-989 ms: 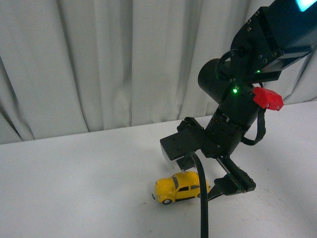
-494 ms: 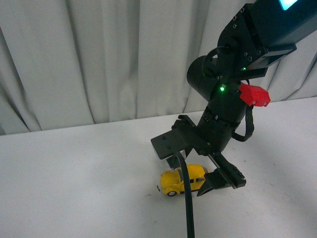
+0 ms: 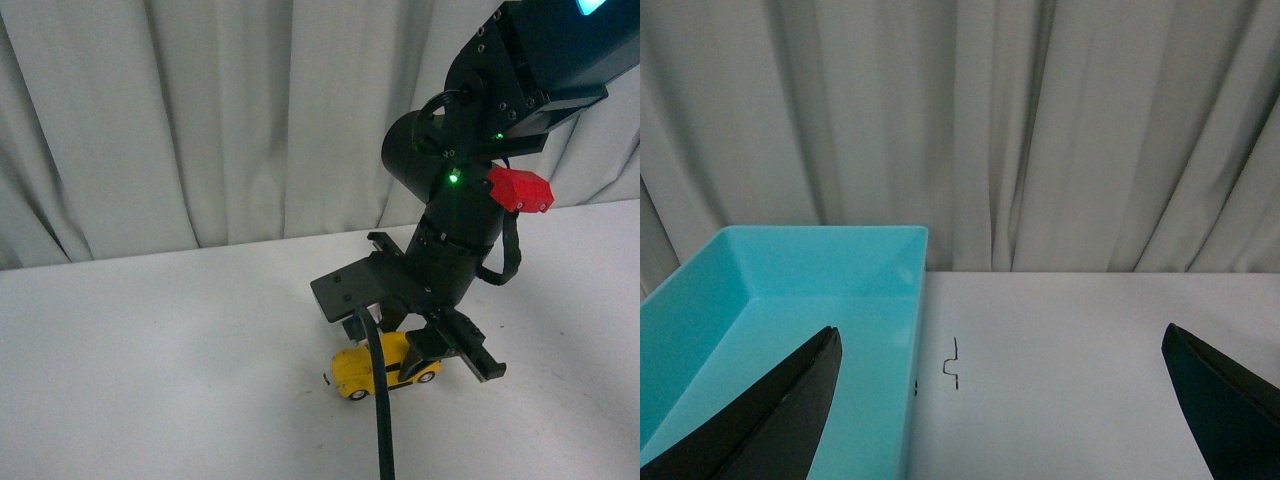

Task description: Wind up and store yellow beetle toy

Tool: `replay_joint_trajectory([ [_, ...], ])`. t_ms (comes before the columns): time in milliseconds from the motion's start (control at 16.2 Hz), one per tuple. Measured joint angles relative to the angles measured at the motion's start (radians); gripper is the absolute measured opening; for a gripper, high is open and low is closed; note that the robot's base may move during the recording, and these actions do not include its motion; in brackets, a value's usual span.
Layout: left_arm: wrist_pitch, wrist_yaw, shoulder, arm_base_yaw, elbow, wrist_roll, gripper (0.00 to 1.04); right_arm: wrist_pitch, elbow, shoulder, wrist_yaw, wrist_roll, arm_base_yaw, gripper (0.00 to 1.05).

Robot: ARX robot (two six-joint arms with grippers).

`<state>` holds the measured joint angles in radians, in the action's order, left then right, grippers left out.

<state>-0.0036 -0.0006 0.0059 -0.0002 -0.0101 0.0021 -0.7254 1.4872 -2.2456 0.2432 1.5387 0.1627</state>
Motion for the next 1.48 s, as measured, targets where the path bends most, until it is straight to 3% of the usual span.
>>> replay_joint_trajectory([
  [803, 0.000, 0.000, 0.000, 0.000, 0.000, 0.000, 0.98, 0.096, -0.069, 0.019, -0.007, 0.037, -0.007, 0.41],
  [1483, 0.000, 0.000, 0.000, 0.000, 0.000, 0.000, 0.98, 0.227, -0.193, 0.050, 0.084, -0.075, -0.119, 0.41],
])
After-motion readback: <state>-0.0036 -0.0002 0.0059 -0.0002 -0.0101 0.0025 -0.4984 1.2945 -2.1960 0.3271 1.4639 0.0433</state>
